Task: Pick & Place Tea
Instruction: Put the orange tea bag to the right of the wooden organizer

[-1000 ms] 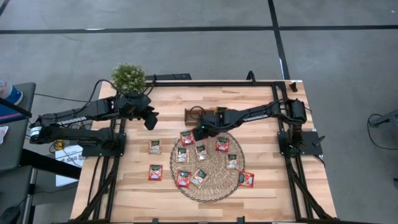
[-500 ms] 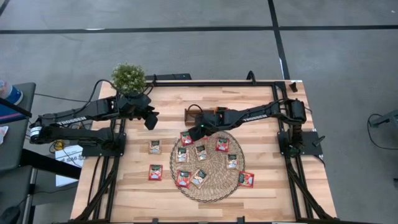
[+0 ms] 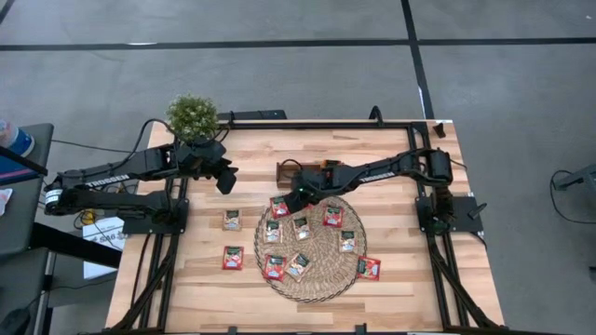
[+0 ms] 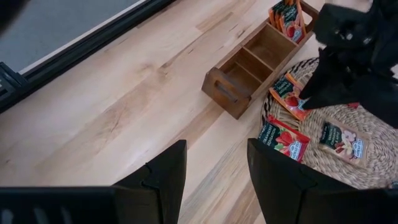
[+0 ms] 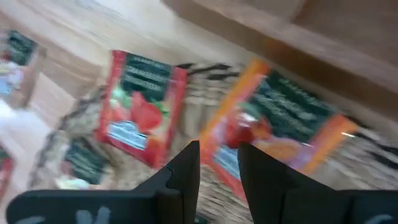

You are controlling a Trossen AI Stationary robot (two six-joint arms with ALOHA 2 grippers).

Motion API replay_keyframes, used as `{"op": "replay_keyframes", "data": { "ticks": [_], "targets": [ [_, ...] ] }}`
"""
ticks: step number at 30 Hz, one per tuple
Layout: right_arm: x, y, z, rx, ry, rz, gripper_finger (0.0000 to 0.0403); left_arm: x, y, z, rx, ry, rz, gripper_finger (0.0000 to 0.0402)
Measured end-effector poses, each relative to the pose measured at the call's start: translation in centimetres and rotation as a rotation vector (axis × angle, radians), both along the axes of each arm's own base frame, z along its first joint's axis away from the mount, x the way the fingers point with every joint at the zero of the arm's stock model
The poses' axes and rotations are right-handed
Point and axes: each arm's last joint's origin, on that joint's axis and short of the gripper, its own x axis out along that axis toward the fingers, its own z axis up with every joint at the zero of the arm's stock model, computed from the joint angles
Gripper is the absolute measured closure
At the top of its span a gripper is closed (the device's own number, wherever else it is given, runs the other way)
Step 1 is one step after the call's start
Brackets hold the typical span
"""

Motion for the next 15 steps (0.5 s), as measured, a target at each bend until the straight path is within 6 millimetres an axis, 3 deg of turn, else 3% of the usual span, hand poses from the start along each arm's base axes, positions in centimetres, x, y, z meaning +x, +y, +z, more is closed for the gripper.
{"op": "replay_keyframes", "data": {
  "ticks": [15],
  "targets": [
    [-0.60, -0.02, -0.62, -0.008, 0.079, -0.016, 0.0302, 0.00, 0.00, 0.00, -0.003, -0.001, 0.003, 0.0240]
  ]
}}
